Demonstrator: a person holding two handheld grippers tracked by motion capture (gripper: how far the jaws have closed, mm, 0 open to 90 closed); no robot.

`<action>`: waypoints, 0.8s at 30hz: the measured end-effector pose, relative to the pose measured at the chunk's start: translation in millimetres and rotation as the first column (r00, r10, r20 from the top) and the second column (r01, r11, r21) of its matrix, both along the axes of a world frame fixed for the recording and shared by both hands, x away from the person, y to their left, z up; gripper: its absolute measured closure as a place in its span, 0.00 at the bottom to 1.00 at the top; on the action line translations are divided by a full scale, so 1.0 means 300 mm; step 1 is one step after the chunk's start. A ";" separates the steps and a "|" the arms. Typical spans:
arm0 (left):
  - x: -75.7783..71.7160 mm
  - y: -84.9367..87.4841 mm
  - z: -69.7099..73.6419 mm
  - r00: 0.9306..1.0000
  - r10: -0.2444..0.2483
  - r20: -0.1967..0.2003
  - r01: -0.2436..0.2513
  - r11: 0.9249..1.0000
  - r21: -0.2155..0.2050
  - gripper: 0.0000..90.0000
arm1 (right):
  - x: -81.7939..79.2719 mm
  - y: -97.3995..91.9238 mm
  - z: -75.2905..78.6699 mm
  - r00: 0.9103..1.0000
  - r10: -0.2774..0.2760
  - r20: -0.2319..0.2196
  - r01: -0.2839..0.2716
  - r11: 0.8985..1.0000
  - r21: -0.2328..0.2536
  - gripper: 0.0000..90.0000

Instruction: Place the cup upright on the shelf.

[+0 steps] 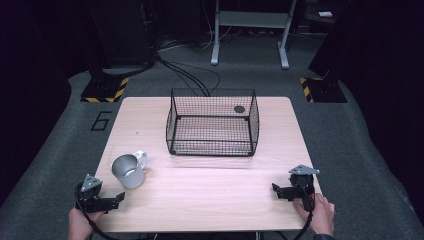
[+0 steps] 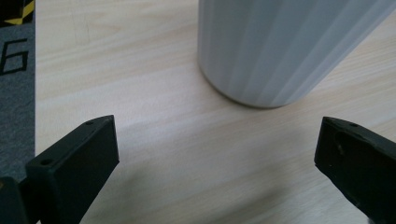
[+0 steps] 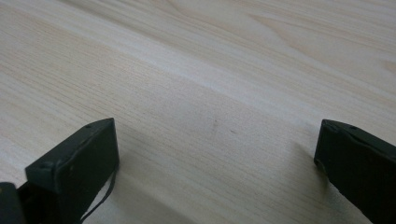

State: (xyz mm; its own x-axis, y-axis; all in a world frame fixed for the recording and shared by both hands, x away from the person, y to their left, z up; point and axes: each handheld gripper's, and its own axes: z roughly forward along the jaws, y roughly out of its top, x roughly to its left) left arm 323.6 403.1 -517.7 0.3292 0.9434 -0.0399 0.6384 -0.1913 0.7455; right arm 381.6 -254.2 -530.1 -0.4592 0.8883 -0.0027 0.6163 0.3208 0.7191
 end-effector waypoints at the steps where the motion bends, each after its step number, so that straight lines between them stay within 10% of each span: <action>1: 0.001 -0.002 0.011 1.000 -0.006 0.007 0.006 1.000 -0.005 0.00 | 0.000 0.000 0.000 1.000 0.000 0.000 0.000 1.000 0.000 0.00; 24: 0.083 -0.079 0.181 0.989 -0.083 0.124 0.089 0.995 -0.043 0.00 | 0.000 0.000 0.000 1.000 0.000 0.000 0.000 1.000 0.000 0.00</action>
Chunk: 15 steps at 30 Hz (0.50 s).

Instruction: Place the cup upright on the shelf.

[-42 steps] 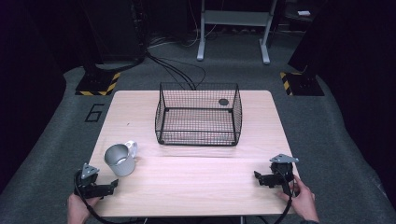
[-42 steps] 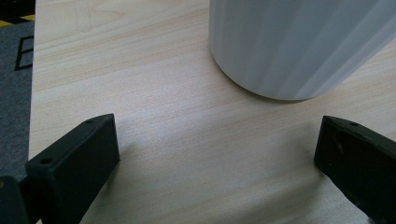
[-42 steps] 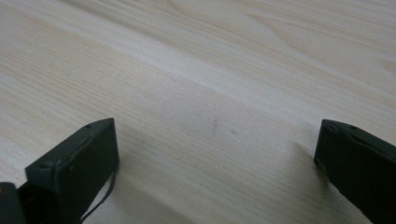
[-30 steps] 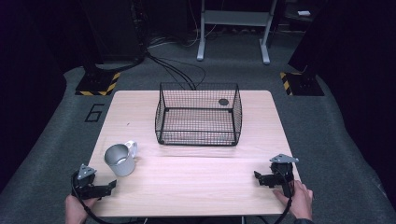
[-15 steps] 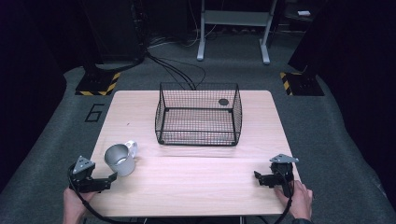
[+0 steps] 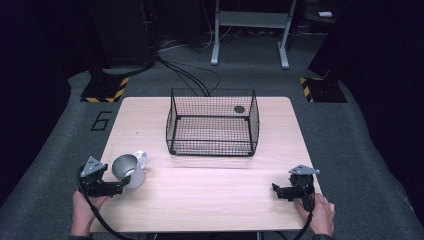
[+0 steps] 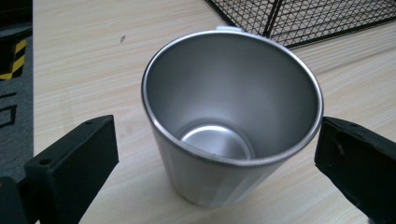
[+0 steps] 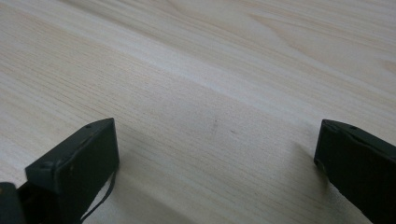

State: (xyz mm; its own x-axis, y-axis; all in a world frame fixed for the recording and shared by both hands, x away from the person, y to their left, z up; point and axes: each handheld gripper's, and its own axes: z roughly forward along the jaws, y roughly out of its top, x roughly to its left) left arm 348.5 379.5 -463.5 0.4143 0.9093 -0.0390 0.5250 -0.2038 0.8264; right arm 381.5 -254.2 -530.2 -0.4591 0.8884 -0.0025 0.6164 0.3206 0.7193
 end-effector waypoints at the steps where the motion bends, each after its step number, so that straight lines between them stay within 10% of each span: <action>1: 0.004 -0.003 0.002 1.000 -0.003 -0.001 0.003 1.000 0.002 0.00 | 0.000 0.000 0.000 1.000 0.000 0.000 0.000 1.000 0.000 0.00; 15: 0.075 -0.041 0.000 0.999 -0.040 -0.023 0.040 0.999 -0.008 0.00 | 0.000 0.000 0.000 1.000 0.000 0.000 0.000 1.000 0.000 0.00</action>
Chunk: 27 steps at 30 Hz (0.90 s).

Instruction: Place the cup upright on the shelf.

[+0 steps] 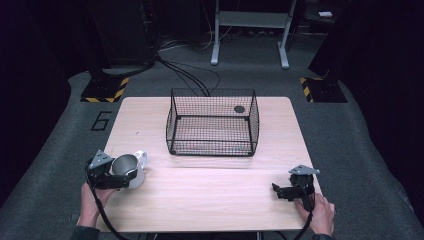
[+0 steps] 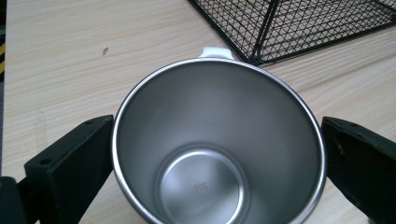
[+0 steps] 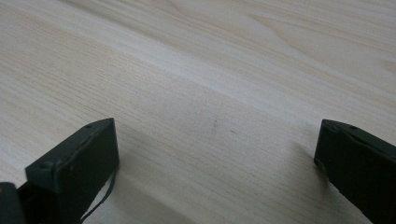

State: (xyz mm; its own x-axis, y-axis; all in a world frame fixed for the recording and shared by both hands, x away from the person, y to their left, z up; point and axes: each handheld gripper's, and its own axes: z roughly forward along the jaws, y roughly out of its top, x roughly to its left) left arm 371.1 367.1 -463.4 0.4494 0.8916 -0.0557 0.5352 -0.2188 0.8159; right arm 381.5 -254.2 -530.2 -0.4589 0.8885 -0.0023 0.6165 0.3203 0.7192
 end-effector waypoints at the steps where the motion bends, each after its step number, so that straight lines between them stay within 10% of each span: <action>1: 0.004 -0.004 -0.004 1.000 0.004 0.009 -0.004 1.000 -0.005 0.00 | 0.000 0.000 0.000 1.000 0.000 0.000 0.000 1.000 0.000 0.00; 27: 0.010 -0.031 0.008 1.000 -0.005 -0.005 0.005 0.999 0.037 0.07 | 0.000 0.000 0.001 1.000 0.001 -0.008 -0.001 1.000 -0.002 0.00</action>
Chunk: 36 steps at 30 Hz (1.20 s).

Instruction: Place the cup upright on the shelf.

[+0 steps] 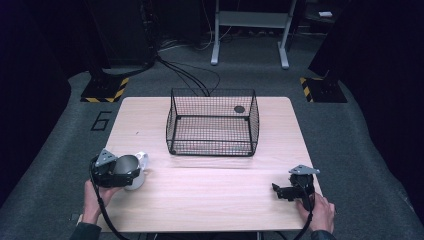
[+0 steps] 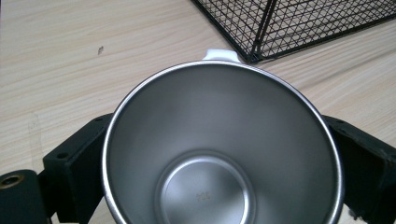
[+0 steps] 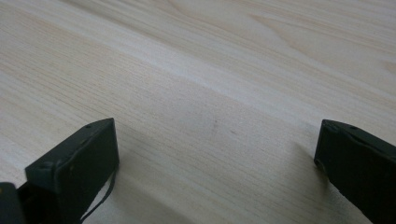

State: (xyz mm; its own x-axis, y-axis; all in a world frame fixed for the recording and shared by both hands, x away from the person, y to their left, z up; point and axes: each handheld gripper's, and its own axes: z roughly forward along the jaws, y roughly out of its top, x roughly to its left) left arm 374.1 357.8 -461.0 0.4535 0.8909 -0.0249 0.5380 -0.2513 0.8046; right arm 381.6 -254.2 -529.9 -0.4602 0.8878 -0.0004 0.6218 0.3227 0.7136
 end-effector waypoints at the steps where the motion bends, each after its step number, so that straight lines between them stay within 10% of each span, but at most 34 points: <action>1: -0.002 0.000 0.004 1.000 -0.003 -0.002 0.003 1.000 0.000 0.07 | 0.000 0.000 0.000 1.000 0.000 0.000 0.000 1.000 0.000 0.00; 36: -0.064 -0.114 0.116 0.988 -0.149 0.046 0.150 0.989 0.002 0.07 | 0.001 -0.001 0.000 1.000 0.004 0.000 -0.004 1.000 0.001 0.00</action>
